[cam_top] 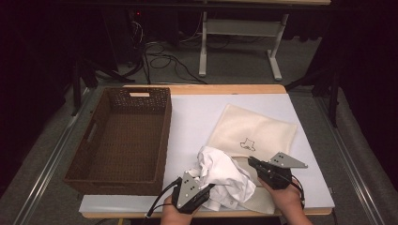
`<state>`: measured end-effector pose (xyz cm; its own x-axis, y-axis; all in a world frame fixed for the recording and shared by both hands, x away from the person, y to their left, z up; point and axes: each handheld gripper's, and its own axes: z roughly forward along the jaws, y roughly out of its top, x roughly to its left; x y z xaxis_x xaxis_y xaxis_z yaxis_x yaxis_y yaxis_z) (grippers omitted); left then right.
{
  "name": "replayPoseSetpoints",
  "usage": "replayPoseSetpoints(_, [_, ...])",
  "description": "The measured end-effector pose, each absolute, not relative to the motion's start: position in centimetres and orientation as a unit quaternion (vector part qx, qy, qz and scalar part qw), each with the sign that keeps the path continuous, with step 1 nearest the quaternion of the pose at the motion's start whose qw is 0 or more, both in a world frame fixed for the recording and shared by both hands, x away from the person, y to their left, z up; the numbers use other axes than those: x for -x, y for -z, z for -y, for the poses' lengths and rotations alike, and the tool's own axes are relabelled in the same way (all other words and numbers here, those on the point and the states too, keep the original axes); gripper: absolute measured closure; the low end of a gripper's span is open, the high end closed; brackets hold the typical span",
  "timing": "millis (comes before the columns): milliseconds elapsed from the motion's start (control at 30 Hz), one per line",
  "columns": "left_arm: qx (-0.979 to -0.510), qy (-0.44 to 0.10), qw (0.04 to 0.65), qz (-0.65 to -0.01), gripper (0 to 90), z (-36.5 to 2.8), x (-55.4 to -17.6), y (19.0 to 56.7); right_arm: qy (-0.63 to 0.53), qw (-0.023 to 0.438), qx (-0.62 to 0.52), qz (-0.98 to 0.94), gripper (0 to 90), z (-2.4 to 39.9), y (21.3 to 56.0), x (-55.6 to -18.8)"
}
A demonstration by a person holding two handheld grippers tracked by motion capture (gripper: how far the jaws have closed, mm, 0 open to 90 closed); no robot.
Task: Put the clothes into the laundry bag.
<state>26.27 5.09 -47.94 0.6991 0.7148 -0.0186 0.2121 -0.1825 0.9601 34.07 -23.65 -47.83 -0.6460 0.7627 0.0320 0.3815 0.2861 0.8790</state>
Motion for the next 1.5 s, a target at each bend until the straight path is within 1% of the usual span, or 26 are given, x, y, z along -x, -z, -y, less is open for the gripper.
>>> replayPoseSetpoints(133, [-0.744,-0.231,0.545,-0.309,70.9,-4.3,-26.5,48.1,-0.475,0.202,-0.368,-0.774,88.3,23.6,47.7,-34.0])
replayPoseSetpoints(200, [-0.739,-0.231,0.548,-0.316,71.0,-4.1,-27.1,47.7,-0.478,0.2,-0.366,-0.773,88.3,23.6,47.7,-34.0])
replayPoseSetpoints(233, [-0.723,-0.231,0.561,-0.33,71.1,-4.2,-27.8,47.0,-0.481,0.199,-0.365,-0.772,88.4,23.5,47.8,-34.0])
replayPoseSetpoints(300, [-0.713,-0.232,0.569,-0.337,71.2,-4.0,-28.3,46.4,-0.481,0.193,-0.369,-0.771,88.4,23.4,47.8,-33.9])
replayPoseSetpoints(367, [-0.714,-0.233,0.57,-0.334,71.2,-3.2,-28.5,46.4,-0.489,0.182,-0.372,-0.768,88.4,23.3,47.8,-33.9])
replayPoseSetpoints(400, [-0.719,-0.235,0.565,-0.33,71.2,-2.8,-28.5,46.6,-0.492,0.178,-0.373,-0.766,88.5,23.2,47.7,-33.8])
replayPoseSetpoints(600, [-0.756,-0.244,0.517,-0.318,71.2,-0.9,-29.4,48.4,-0.492,0.193,-0.366,-0.766,88.7,23.1,47.3,-33.4])
replayPoseSetpoints(833, [-0.802,-0.231,0.451,-0.315,70.8,1.6,-31.3,50.2,-0.494,0.214,-0.36,-0.762,88.9,23.3,46.9,-33.2])
replayPoseSetpoints(1000, [-0.818,-0.255,0.418,-0.301,71.3,2.3,-31.7,50.0,-0.499,0.221,-0.358,-0.758,88.9,23.4,46.5,-33.1])
replayPoseSetpoints(1167, [-0.814,-0.257,0.409,-0.321,71.5,1.3,-33.0,49.3,-0.494,0.208,-0.36,-0.763,88.9,23.0,47.1,-33.1])
replayPoseSetpoints(1200, [-0.808,-0.254,0.416,-0.332,71.4,1.1,-33.1,49.1,-0.494,0.209,-0.357,-0.764,88.9,22.8,47.2,-33.2])
replayPoseSetpoints(1233, [-0.795,-0.244,0.437,-0.343,71.4,0.9,-33.0,48.8,-0.497,0.206,-0.358,-0.763,88.8,22.7,47.2,-33.2])
replayPoseSetpoints(1267, [-0.779,-0.239,0.467,-0.344,71.4,0.8,-32.6,48.3,-0.503,0.197,-0.364,-0.759,88.8,22.6,47.3,-33.2])
replayPoseSetpoints(1300, [-0.774,-0.241,0.475,-0.34,71.5,0.9,-32.3,48.1,-0.511,0.188,-0.368,-0.753,88.9,22.6,47.2,-33.2])
replayPoseSetpoints(1400, [-0.786,-0.235,0.47,-0.325,71.4,1.8,-32.1,48.3,-0.516,0.194,-0.365,-0.751,88.9,22.4,46.9,-33.0])
replayPoseSetpoints(1500, [-0.795,-0.227,0.46,-0.324,71.3,2.3,-32.5,49.3,-0.516,0.203,-0.364,-0.748,89.0,22.8,46.6,-32.9])
